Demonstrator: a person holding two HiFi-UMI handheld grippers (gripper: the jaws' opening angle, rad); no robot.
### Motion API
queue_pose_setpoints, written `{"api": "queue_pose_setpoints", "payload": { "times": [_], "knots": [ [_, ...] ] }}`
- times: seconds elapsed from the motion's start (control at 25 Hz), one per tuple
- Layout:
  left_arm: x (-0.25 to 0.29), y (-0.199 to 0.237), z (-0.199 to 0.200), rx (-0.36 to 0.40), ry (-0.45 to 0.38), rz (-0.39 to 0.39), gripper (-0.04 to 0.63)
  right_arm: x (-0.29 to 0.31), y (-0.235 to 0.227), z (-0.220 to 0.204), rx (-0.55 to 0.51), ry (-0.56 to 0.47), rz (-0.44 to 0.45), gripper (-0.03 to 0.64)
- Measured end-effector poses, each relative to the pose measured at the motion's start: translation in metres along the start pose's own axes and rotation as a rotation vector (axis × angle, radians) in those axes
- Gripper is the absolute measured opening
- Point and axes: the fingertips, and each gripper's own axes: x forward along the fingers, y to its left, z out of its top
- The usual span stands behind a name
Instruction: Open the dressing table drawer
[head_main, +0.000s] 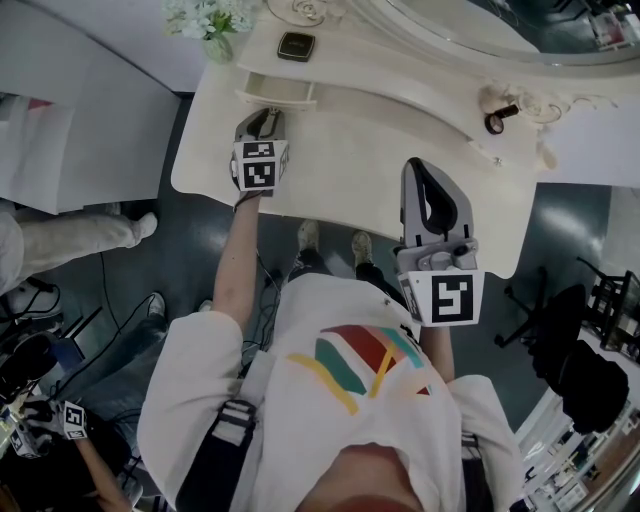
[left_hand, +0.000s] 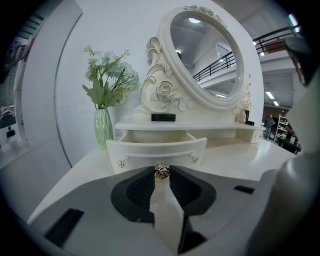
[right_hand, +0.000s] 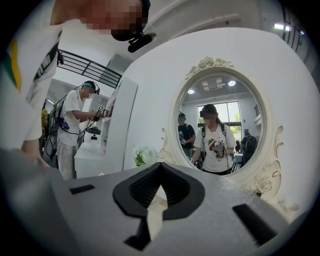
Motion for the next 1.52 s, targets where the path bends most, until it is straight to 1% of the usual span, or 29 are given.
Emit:
{"api": "queue_pose_setpoints", "payload": {
  "times": [1.0, 1.52],
  "knots": [
    [-0.0081, -0.0008, -0.0048, 0.005, 0.007, 0.002, 0.089, -0.0013, -0.0015, 0.0026, -0.010, -0.007, 0.017, 0.000],
    [-0.0092, -0.0008, -0.0053, 0.013, 0.012, 0.000, 0.089, -0.0061, -0.0026, 0.0006, -0.011, 0.001, 0.010, 0.000]
  ]
}}
